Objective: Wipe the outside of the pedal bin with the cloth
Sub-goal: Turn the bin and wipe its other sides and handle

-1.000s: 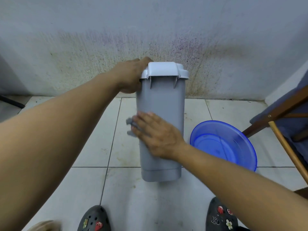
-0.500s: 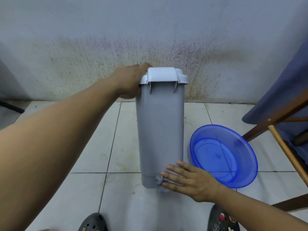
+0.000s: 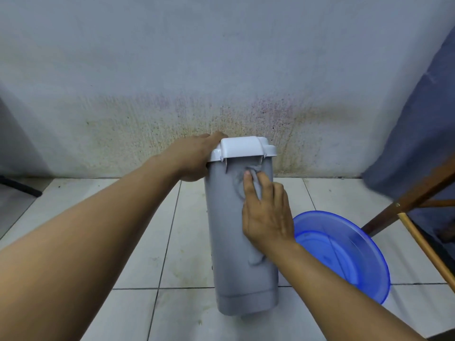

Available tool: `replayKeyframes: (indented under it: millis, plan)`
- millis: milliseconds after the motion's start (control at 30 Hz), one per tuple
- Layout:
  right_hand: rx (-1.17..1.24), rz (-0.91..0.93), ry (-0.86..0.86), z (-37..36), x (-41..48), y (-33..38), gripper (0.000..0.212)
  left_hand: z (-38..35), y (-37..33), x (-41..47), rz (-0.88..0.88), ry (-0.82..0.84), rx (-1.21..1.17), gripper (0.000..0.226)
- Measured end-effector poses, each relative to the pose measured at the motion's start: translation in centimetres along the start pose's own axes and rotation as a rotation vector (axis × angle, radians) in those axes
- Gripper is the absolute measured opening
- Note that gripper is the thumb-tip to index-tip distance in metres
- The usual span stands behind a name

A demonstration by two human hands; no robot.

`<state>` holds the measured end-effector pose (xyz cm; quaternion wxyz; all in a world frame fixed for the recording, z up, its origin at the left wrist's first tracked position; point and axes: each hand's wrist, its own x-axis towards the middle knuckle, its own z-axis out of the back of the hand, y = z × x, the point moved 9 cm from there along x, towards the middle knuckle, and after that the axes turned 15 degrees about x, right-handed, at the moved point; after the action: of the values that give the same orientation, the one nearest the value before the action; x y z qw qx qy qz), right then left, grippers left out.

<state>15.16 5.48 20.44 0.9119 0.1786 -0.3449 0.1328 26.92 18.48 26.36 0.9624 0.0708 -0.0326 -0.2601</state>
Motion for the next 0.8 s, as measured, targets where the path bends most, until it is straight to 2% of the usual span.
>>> replayKeyframes:
  millis: [233, 400, 600, 667, 800]
  plan:
    - [0.007, -0.108, -0.041, -0.7, 3.0, 2.9, 0.056, -0.4, 0.0, -0.1, 0.024, 0.001, -0.007, 0.067]
    - [0.037, -0.013, 0.029, -1.9, -2.7, 2.6, 0.063, -0.5, -0.1, -0.1, 0.034, -0.011, 0.002, 0.068]
    - [0.214, -0.403, -0.135, 0.1, -3.7, -3.2, 0.059, -0.4, -0.4, -0.2, 0.048, -0.003, -0.003, 0.070]
    - [0.292, -0.455, -0.198, 0.5, -1.8, -4.2, 0.054, -0.5, -0.5, -0.3, 0.054, -0.006, -0.001, 0.069]
    - [0.374, -0.551, -0.192, -0.3, 0.2, -5.5, 0.053, -0.7, -0.3, -0.4, 0.083, 0.011, -0.023, 0.069]
